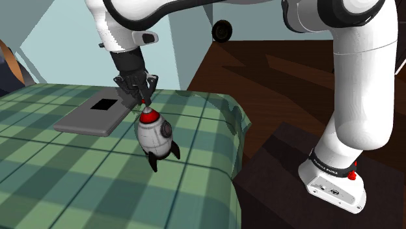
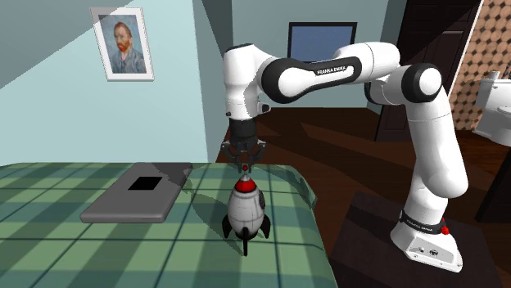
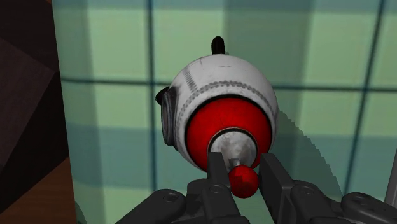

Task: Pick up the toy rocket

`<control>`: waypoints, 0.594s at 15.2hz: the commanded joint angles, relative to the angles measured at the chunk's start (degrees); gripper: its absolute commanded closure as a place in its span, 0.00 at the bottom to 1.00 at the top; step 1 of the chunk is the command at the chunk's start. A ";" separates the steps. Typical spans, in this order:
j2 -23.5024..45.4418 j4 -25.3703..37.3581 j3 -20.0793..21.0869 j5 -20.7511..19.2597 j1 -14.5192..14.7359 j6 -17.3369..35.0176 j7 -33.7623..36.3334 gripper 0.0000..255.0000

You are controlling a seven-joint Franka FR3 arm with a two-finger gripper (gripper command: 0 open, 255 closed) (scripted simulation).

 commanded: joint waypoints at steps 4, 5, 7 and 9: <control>0.44 3.03 0.01 -0.21 0.71 -2.66 -0.04 1.00; 0.60 4.05 0.01 -0.29 0.95 -3.52 -0.05 1.00; 0.97 6.17 0.00 -0.50 1.49 -5.27 -0.08 1.00; 1.44 8.46 -0.05 -0.78 2.11 -7.09 -0.10 1.00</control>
